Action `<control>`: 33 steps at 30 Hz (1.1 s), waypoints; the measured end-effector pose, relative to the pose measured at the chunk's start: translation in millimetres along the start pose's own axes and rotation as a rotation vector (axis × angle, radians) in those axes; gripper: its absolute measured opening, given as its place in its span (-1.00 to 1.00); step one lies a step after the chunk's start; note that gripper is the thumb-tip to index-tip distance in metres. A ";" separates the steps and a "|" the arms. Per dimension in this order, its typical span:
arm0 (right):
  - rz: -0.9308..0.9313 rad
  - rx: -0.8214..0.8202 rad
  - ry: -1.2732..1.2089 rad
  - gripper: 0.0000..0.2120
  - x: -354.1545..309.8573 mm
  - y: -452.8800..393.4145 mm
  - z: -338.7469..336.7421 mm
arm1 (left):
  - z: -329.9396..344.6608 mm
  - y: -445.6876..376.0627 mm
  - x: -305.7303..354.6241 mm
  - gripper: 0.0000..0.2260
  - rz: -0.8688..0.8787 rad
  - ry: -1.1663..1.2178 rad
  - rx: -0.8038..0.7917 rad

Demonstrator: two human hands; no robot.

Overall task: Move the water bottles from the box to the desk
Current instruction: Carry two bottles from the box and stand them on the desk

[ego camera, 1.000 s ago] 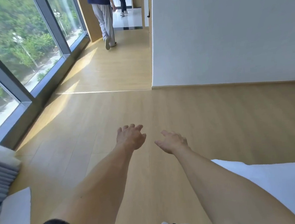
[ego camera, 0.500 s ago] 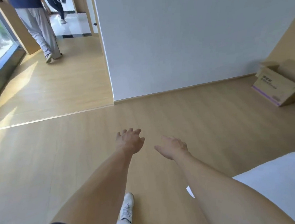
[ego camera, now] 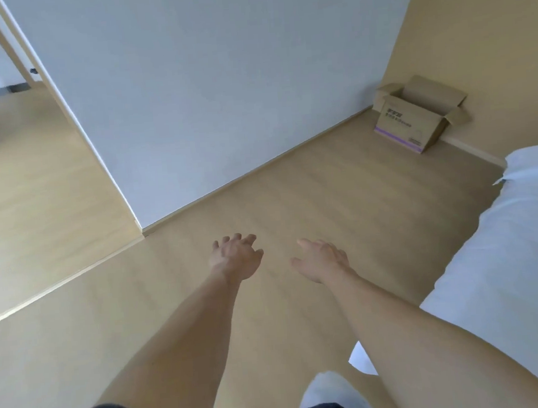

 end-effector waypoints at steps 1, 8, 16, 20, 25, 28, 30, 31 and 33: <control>0.016 0.003 -0.011 -0.41 2.1 -7.8 -4.4 | -3.0 -10.9 2.9 -0.52 0.018 -0.008 -0.009; 0.104 0.031 -0.073 -0.39 28.9 -79.7 -35.2 | -27.4 -91.0 40.0 -0.53 0.134 -0.092 -0.019; 0.120 0.046 -0.132 -0.39 59.4 -197.8 -107.4 | -93.1 -215.0 100.0 -0.53 0.152 -0.131 -0.001; 0.143 0.040 -0.151 -0.40 86.4 -244.9 -151.5 | -128.1 -271.1 148.9 -0.53 0.175 -0.137 0.011; 0.184 0.055 -0.191 -0.39 127.4 -292.4 -192.0 | -146.2 -323.8 210.4 -0.54 0.260 -0.178 -0.005; 0.236 0.067 -0.209 -0.40 153.2 -315.2 -212.6 | -155.5 -356.4 242.6 -0.53 0.297 -0.197 -0.025; 0.268 0.065 -0.224 -0.39 170.0 -330.0 -223.8 | -159.0 -378.1 264.2 -0.53 0.336 -0.215 -0.032; 0.289 0.064 -0.231 -0.39 178.6 -338.0 -228.8 | -160.5 -389.5 275.2 -0.53 0.354 -0.226 -0.036; 0.334 0.063 -0.248 -0.38 195.4 -354.0 -239.2 | -164.8 -414.0 295.9 -0.53 0.385 -0.242 -0.048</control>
Point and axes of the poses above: each hand's wrist, its own y-axis away from the middle knuckle, its own z-axis out of the palm, x = y × z, the point moved 2 cm from there along -y, towards the middle knuckle, and after that the axes turned 5 degrees about -x, right-handed, at the moved point
